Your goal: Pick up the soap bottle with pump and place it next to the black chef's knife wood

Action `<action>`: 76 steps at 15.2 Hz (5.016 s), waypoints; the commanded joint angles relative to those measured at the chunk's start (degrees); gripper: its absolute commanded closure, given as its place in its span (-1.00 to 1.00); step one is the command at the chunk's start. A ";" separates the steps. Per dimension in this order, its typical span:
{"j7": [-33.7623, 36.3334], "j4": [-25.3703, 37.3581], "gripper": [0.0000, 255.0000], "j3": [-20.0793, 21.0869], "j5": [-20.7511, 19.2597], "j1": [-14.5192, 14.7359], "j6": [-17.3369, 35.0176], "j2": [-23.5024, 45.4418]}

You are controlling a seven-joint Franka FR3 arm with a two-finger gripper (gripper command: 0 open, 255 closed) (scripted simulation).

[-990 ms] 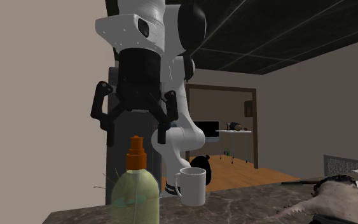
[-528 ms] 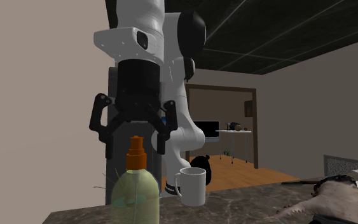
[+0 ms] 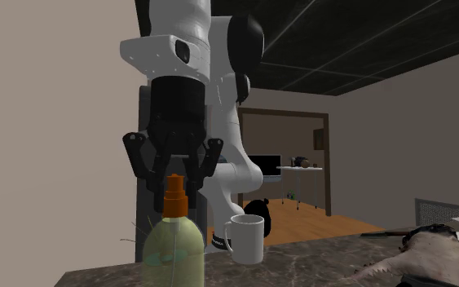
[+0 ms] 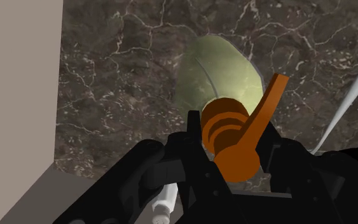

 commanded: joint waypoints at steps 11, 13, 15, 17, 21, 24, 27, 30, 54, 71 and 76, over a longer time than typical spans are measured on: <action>-0.01 4.23 1.00 0.38 0.04 0.14 -4.61 -0.39; -0.05 5.74 1.00 0.49 0.09 0.19 -6.15 -0.42; -0.10 7.31 1.00 0.58 0.16 0.25 -7.69 -0.39; -0.17 8.93 1.00 0.66 0.25 0.31 -9.22 -0.30; -0.33 11.76 1.00 0.77 0.44 0.41 -11.82 -0.05; 4.54 7.99 1.00 4.06 -0.49 1.57 -11.94 -3.85; 9.20 4.81 1.00 7.35 -0.75 2.69 -12.17 -7.01; 13.68 2.21 1.00 10.65 -0.45 3.83 -12.44 -9.55; 47.30 1.70 1.00 35.84 8.93 15.03 -12.90 -9.14; 71.81 24.20 1.00 51.51 6.51 23.11 -14.43 12.36; 79.23 35.84 1.00 54.78 2.17 27.44 -17.15 22.41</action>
